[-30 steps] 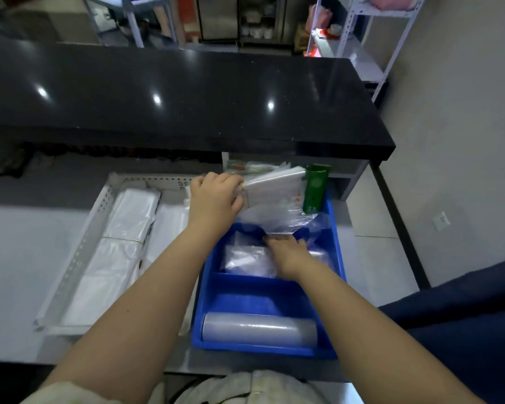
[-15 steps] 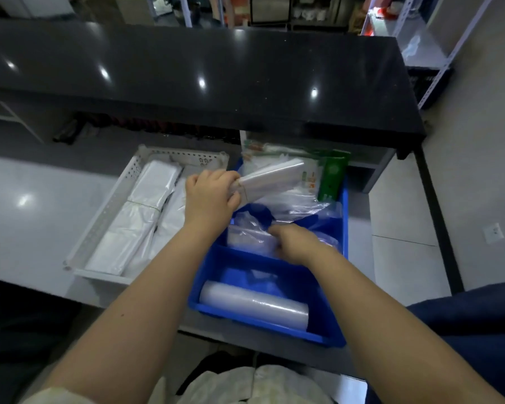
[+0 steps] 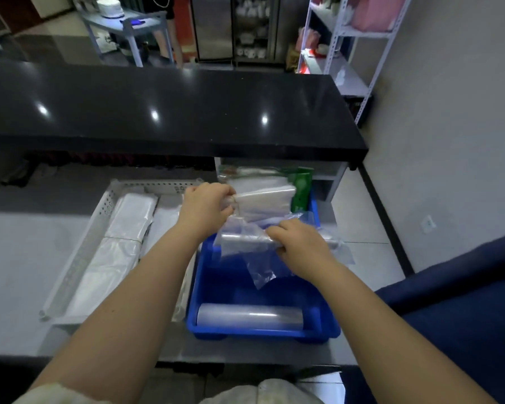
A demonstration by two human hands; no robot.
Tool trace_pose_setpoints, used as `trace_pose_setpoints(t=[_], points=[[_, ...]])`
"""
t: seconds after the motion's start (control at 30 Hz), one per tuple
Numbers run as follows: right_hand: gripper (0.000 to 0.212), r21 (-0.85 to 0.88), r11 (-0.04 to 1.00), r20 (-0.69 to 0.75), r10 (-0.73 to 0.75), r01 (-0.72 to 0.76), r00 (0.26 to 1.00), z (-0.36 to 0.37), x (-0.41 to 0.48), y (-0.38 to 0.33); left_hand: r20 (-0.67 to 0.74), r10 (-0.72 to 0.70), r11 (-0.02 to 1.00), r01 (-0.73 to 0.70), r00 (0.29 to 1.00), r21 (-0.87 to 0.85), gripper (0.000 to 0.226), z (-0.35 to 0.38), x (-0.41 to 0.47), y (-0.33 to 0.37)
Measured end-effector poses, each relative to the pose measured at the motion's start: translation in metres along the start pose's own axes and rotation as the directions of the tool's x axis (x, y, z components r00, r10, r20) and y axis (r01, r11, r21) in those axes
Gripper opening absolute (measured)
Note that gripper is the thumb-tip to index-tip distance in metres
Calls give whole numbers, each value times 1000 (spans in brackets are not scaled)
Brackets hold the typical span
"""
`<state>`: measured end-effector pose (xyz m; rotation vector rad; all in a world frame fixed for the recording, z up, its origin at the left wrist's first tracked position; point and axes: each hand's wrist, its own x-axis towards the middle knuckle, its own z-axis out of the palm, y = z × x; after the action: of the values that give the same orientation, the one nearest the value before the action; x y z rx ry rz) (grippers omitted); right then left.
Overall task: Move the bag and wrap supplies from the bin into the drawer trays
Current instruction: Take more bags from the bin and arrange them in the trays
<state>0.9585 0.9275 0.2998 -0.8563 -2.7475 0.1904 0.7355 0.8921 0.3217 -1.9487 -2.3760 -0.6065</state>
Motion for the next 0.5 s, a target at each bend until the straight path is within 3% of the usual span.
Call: trace_pose_setpoints(t=[0.13,0.27,0.4,0.5], points=[[31,67,997,-93,50,-44,994,-25,-12,3,106,52,998,-54,993,16,30,7,11,11],[31,-22,994,-122,106,-110,987,-47,-13,7,121,87,996,-85,989,-22,33,9,17,19],[23,-123,956,-121,252,-266,960,-63,-20,23,157,139,989,-130,978,-65,24,9,17,30],[19,-73,924,-102,367,-375,924,-68,-35,35,209,203,978,-188,957,-86,25,21,4,36]])
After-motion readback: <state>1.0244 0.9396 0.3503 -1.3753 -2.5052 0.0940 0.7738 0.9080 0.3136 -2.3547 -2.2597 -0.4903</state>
